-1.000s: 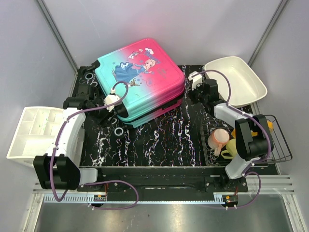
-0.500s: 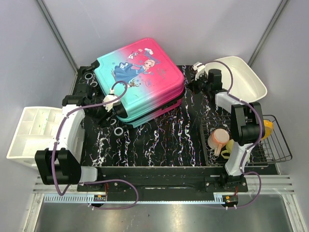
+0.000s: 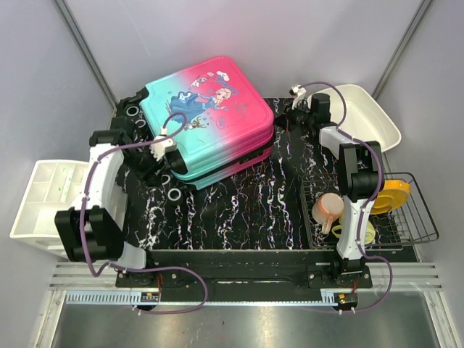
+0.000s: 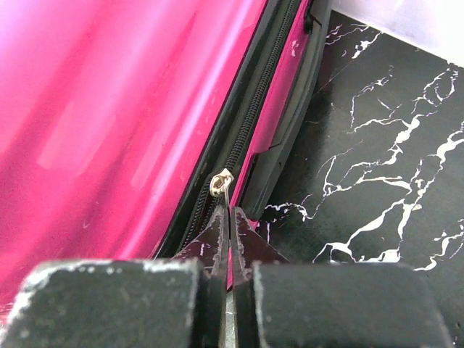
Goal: Open, take out, and arrange the luggage
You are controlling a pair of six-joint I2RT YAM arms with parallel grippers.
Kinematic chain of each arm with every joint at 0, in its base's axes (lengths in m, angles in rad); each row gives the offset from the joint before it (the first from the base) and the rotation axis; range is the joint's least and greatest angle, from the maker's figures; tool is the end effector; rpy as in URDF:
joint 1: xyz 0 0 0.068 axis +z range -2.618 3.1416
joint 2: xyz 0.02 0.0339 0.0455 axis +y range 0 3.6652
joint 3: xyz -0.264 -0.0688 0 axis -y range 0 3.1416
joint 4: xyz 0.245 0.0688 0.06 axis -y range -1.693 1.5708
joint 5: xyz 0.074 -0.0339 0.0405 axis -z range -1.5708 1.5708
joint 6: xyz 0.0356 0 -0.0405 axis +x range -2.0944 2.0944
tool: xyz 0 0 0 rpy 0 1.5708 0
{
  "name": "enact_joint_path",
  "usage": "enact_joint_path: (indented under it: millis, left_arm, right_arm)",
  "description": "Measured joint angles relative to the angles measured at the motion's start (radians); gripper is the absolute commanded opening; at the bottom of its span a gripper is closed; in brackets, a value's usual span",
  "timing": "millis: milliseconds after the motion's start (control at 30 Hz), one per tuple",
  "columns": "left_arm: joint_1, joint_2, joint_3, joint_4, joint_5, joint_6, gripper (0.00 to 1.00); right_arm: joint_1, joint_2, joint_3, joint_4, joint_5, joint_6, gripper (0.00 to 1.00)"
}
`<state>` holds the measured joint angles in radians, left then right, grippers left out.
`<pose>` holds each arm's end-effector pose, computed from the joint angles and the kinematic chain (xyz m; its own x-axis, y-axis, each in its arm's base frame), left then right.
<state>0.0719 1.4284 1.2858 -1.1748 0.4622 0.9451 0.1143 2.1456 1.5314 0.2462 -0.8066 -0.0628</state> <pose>0.2606 0.0029 0.2969 -0.5272 0.6894 -0.4967 0.8103 0.5839 -0.0496 0.4842 0.0815 0.2074 -0.3097 -0.0793 -0.9475 -0.7691 0.6068 0.2006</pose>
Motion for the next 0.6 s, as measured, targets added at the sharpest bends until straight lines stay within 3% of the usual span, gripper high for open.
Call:
enact_joint_path:
  millis: [33,67,167,300,400,600]
  left_arm:
    - [0.007,0.023,0.036,-0.039,0.014,-0.006,0.76]
    - [0.016,0.049,0.082,-0.084,0.03,-0.011,0.99]
    - [0.047,0.154,0.33,-0.172,0.149,-0.085,0.99]
    - [0.078,0.161,0.561,-0.135,0.313,-0.281,0.99]
    - [0.103,0.098,0.56,-0.05,0.322,-0.464,0.99]
    - [0.153,0.126,0.517,0.13,0.138,-0.756,0.99]
  right_arm:
    - [0.0,0.0,0.0,0.0,-0.001,0.0,0.0]
    - [0.0,0.0,-0.005,0.003,-0.005,-0.001,0.0]
    - [0.001,-0.01,-0.04,0.032,-0.01,-0.01,0.0]
    - [0.004,-0.043,-0.093,0.044,-0.017,-0.026,0.0]
    - [0.012,-0.075,-0.133,0.043,-0.023,-0.038,0.0]
    - [0.042,-0.173,-0.263,0.044,-0.016,-0.069,0.0]
